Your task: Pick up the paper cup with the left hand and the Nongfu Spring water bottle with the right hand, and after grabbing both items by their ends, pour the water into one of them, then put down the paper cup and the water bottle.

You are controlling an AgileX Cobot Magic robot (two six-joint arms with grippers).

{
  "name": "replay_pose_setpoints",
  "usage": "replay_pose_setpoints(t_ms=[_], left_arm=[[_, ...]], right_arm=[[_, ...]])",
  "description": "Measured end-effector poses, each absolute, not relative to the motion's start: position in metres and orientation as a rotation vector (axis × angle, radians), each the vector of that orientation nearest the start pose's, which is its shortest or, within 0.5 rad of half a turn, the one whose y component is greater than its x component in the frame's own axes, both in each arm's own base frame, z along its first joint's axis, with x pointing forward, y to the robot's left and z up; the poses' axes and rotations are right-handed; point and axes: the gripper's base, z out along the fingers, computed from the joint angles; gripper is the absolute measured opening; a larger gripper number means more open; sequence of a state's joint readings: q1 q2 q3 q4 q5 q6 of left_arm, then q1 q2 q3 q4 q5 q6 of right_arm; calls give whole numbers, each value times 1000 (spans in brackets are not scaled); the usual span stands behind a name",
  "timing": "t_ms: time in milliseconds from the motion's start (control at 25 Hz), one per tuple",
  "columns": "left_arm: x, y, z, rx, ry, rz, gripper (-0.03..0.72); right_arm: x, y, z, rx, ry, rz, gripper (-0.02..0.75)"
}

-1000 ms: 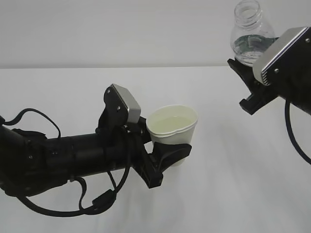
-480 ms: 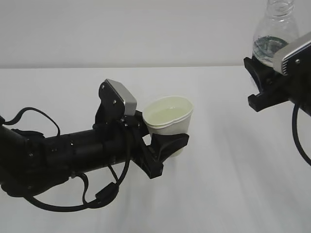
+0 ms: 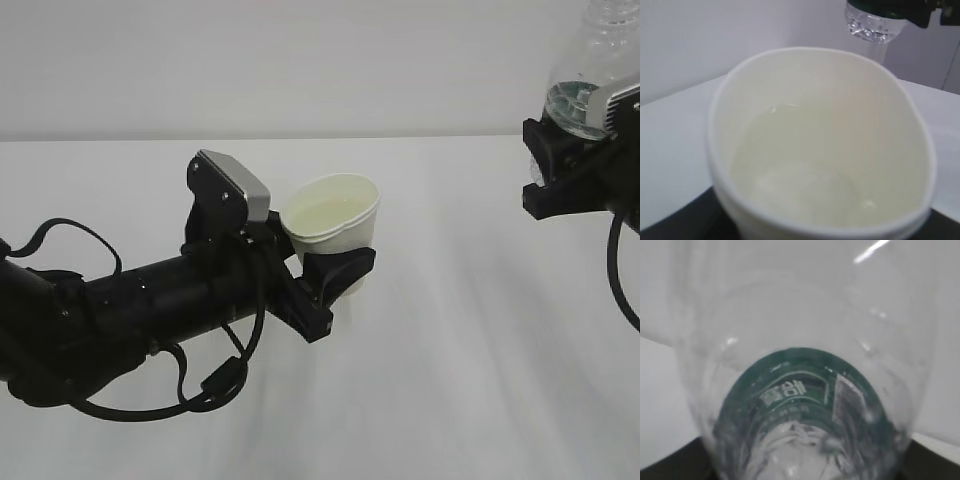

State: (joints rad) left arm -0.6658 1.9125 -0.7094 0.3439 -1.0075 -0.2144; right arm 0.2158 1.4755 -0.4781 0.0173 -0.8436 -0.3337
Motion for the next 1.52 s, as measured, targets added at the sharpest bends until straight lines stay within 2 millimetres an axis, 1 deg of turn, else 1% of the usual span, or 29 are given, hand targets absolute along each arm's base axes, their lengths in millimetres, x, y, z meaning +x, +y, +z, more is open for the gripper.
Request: replay_pose_setpoints(t_ms=[320, 640, 1040, 1400, 1520], left_arm=[[264, -230, 150, 682, 1595, -680, 438], [270, -224, 150, 633, 1604, -640, 438], [290, -197, 150, 548, 1625, -568, 438], [306, -172, 150, 480, 1642, -504, 438], [312, -161, 150, 448, 1648, -477, 438]], right_arm=[[267, 54, 215, -379, 1608, -95, 400], [267, 54, 215, -373, 1618, -95, 395], [267, 54, 213, -376, 1637, -94, 393], [267, 52, 212, -343, 1655, -95, 392], [269, 52, 206, -348, 1675, -95, 392]])
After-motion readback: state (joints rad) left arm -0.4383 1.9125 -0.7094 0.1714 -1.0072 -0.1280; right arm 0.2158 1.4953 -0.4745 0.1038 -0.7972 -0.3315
